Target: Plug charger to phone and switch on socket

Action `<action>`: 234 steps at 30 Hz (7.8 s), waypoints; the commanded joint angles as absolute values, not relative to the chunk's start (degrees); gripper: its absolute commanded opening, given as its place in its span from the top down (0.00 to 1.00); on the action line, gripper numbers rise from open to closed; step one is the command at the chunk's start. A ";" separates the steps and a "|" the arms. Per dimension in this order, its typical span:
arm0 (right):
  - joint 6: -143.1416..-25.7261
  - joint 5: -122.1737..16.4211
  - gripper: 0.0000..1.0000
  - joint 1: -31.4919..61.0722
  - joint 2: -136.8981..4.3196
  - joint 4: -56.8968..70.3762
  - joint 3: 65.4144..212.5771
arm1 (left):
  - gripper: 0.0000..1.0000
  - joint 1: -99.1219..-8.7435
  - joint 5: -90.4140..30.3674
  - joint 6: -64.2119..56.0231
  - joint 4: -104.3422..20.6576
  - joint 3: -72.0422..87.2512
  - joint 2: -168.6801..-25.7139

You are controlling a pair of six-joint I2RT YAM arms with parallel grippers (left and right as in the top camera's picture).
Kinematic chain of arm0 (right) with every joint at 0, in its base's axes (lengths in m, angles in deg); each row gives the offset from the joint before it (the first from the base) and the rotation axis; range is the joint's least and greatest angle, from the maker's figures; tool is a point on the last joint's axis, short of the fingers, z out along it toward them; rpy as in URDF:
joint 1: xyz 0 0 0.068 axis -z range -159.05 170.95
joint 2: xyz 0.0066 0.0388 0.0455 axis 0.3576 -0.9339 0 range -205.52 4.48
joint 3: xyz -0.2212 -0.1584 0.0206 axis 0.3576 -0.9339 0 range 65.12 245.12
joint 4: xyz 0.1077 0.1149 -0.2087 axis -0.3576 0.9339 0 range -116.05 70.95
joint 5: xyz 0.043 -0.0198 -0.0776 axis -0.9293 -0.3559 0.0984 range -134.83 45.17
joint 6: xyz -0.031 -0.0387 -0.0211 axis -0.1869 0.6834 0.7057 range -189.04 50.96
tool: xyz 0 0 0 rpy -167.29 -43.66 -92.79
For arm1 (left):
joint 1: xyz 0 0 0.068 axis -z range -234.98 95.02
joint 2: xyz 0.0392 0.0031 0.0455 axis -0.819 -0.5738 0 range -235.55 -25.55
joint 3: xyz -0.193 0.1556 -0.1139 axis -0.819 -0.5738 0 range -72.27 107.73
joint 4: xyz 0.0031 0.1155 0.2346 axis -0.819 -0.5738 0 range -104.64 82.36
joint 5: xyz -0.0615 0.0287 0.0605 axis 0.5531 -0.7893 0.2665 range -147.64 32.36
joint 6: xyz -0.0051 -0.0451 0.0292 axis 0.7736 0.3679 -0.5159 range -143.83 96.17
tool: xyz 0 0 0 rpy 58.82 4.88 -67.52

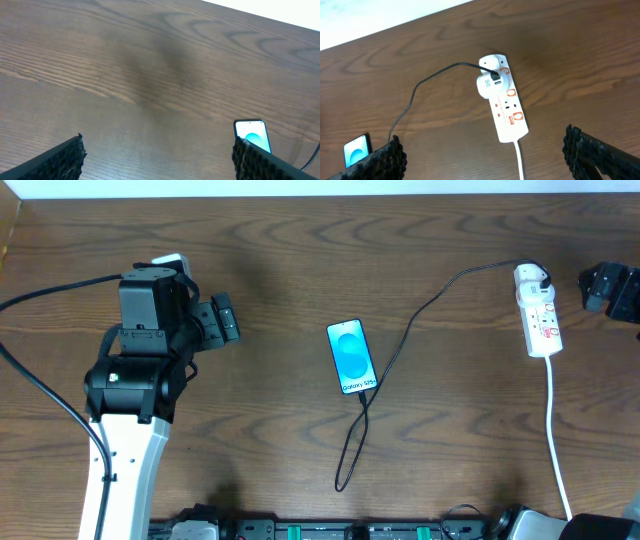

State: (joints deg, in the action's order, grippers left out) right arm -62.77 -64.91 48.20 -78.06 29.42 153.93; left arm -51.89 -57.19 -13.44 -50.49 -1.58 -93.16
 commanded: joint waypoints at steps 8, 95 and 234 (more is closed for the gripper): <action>-63.43 -64.60 0.01 47.87 -77.67 29.50 154.13 | 0.06 -51.98 -58.13 -14.38 -50.49 -1.53 -93.40; -63.43 -64.60 0.01 47.87 -77.67 29.53 154.13 | 0.06 -58.18 -53.15 -27.45 -11.45 -72.04 -25.78; -69.44 -46.83 0.01 21.66 4.21 -21.75 65.46 | 0.06 -58.18 -53.15 -27.43 -11.45 -72.04 -25.80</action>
